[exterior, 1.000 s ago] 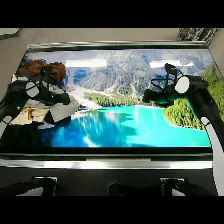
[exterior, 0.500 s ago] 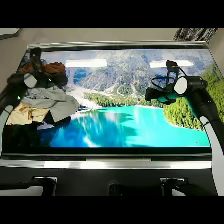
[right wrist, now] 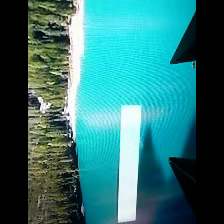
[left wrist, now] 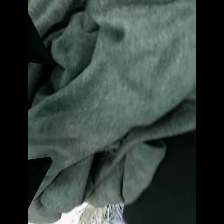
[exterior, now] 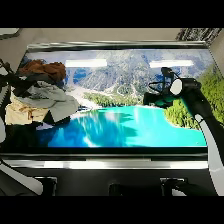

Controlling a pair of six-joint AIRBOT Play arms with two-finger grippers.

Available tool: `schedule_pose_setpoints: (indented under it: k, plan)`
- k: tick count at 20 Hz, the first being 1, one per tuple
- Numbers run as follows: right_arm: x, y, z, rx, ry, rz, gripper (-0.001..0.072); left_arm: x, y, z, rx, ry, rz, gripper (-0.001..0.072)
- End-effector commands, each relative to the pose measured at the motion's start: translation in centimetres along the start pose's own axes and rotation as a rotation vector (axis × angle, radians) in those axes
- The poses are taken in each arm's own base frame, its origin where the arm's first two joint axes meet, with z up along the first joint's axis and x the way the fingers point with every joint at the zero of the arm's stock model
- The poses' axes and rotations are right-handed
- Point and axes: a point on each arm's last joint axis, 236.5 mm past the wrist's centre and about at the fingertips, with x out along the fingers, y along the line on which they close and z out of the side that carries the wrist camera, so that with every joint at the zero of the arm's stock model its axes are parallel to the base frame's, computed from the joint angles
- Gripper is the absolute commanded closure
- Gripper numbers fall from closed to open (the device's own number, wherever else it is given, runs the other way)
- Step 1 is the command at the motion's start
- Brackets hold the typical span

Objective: Fold the shirts.

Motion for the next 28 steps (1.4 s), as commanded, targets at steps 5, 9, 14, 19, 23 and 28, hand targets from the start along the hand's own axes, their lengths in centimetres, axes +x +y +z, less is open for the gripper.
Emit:
schedule_pose_setpoints:
  k: [5,9,14,19,23,28]
  plan:
    - [0.1,0.4,0.0,-0.031,0.002,0.014,0.0029,4.0,-2.9,-1.9,0.08,0.1,-0.113,0.0679]
    - [-2.8,-0.8,2.2,-0.145,-0.092,-0.06,0.003,-8.0,-11.5,1.6,0.2,-0.158,-0.381,0.0679]
    - [-12.2,-0.8,5.9,-0.189,-0.325,-0.121,0.0028,-27.3,-22.3,-8.3,0.591,-0.398,-0.598,0.0679]
    - [-24.6,0.2,7.0,-0.205,-0.607,-0.118,0.0028,-36.7,-28.6,-22.7,0.87,-0.428,-0.79,0.068]
    - [-31.8,-1.1,4.5,-0.191,-0.732,-0.165,0.0028,-36.8,-30.7,-29.3,0.979,-0.335,-0.857,0.0681]
    - [-27.8,-3.5,-1.2,-0.139,-0.426,-0.223,0.0028,-21.8,-30.9,-34.8,1.029,0.006,-0.672,0.0679]
